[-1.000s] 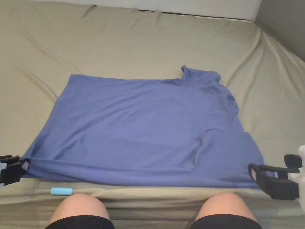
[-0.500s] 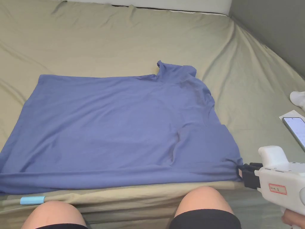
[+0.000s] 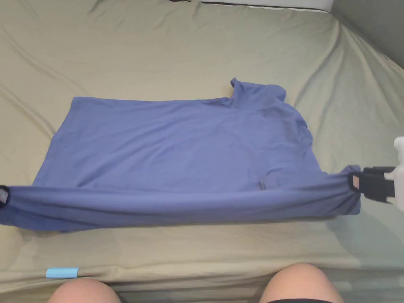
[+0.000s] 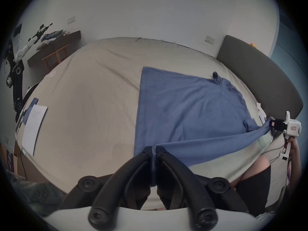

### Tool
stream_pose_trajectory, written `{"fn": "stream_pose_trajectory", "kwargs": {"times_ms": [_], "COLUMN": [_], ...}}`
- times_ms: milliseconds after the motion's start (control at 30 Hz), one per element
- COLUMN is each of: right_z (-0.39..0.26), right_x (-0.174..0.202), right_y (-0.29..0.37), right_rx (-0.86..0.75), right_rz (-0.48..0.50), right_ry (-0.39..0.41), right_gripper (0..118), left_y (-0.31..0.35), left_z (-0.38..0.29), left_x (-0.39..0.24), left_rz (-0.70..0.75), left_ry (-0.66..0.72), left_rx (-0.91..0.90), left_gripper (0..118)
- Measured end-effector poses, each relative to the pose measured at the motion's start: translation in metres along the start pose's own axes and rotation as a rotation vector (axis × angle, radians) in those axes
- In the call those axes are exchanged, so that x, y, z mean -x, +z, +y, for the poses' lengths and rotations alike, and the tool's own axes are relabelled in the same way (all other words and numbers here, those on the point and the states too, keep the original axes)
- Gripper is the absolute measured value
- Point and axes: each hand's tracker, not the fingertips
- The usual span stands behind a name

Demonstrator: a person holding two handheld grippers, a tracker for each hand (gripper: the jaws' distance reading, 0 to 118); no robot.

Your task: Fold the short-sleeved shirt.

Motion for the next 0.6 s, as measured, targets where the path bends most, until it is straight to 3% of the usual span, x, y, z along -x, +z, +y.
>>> {"fn": "stream_pose_trajectory", "kwargs": {"times_ms": [133, 267, 400, 567, 600], "right_z": [0.042, 0.058, 0.051, 0.034, 0.032], "right_x": [-0.01, -0.01, 0.0, -0.005, -0.005], "right_y": [-0.05, -0.105, -0.147, -0.167, -0.165], "right_rx": [0.056, 0.114, 0.207, 0.203, 0.186], "right_rz": [0.009, -0.048, -0.124, -0.127, -0.131], "right_ry": [-0.023, 0.007, 0.138, 0.072, 0.063], "right_gripper": [7, 7, 7, 7, 10], "left_y": [-0.041, -0.103, -0.147, -0.166, -0.163], "left_z": [0.043, 0.066, 0.064, 0.043, 0.041], "left_x": [0.006, 0.017, 0.012, 0.021, 0.024], "left_rz": [0.001, 0.018, 0.058, 0.06, 0.052], "left_ry": [0.02, 0.073, -0.007, 0.054, 0.059], "left_rx": [0.016, 0.088, 0.156, 0.158, 0.144], "left_gripper": [3, 3, 3, 5, 9]}}
